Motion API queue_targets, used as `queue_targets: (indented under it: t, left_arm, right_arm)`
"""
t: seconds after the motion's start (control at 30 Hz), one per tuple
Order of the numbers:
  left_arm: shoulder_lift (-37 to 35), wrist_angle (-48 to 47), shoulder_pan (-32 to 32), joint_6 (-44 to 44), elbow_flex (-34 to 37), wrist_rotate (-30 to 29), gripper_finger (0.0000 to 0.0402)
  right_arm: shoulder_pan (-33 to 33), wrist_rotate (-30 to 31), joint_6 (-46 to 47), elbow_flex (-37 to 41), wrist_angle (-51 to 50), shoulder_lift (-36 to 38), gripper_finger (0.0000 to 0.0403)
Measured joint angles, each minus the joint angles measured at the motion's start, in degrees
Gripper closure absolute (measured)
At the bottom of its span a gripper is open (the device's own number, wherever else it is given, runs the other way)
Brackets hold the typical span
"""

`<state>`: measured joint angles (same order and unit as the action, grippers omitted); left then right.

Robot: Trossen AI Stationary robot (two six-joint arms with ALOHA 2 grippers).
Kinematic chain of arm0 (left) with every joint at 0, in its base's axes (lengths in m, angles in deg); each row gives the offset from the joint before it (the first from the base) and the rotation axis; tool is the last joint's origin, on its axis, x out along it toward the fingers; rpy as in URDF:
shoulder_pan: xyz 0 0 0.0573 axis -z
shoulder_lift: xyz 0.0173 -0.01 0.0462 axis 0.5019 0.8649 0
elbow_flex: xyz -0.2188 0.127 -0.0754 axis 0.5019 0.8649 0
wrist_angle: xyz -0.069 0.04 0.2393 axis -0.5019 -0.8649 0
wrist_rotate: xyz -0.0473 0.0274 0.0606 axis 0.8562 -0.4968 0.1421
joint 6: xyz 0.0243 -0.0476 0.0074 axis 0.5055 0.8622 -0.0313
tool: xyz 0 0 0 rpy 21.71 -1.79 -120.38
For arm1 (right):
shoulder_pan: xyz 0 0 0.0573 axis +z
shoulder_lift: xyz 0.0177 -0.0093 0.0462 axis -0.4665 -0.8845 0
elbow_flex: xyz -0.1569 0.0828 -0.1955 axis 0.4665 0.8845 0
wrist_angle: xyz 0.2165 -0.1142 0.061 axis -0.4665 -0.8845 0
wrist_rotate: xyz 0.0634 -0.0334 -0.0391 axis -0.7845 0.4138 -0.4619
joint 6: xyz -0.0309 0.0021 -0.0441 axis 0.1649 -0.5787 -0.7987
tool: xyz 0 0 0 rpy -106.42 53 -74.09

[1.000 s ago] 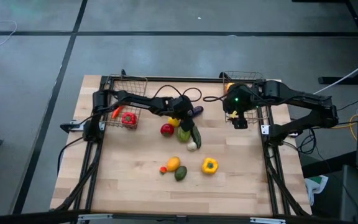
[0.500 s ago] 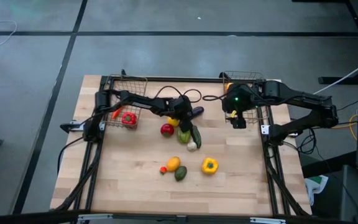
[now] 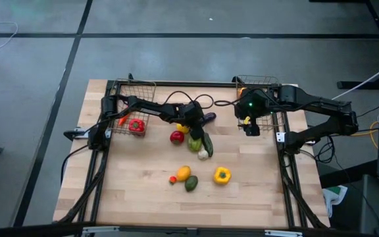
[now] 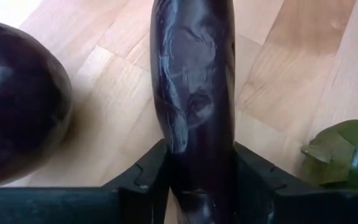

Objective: Sort produce into baskets
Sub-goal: Put the violet eggplant into the left gold wire basket

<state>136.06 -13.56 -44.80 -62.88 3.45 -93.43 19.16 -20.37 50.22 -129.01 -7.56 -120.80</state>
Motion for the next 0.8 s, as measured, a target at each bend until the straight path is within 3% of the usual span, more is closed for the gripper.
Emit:
queue_targets:
  t: [0.37, 0.57, 0.8]
  left_arm:
    - [-4.69, -0.14, -0.51, 0.98, 0.0, 0.03, 0.026]
    - [-11.97, -2.49, -2.17, 0.85, -0.04, 0.05, 0.0265]
    - [-22.22, -11.91, -5.35, -0.29, -0.04, -1.74, 0.0259]
  right_arm:
    - [0.0, 0.07, -0.01, 0.0, 0.0, -0.02, 0.0031]
    - [0.0, 0.09, -0.01, 0.0, 0.14, -0.02, 0.0031]
    - [0.0, 0.11, -0.01, 0.0, 0.35, -0.04, 0.0031]
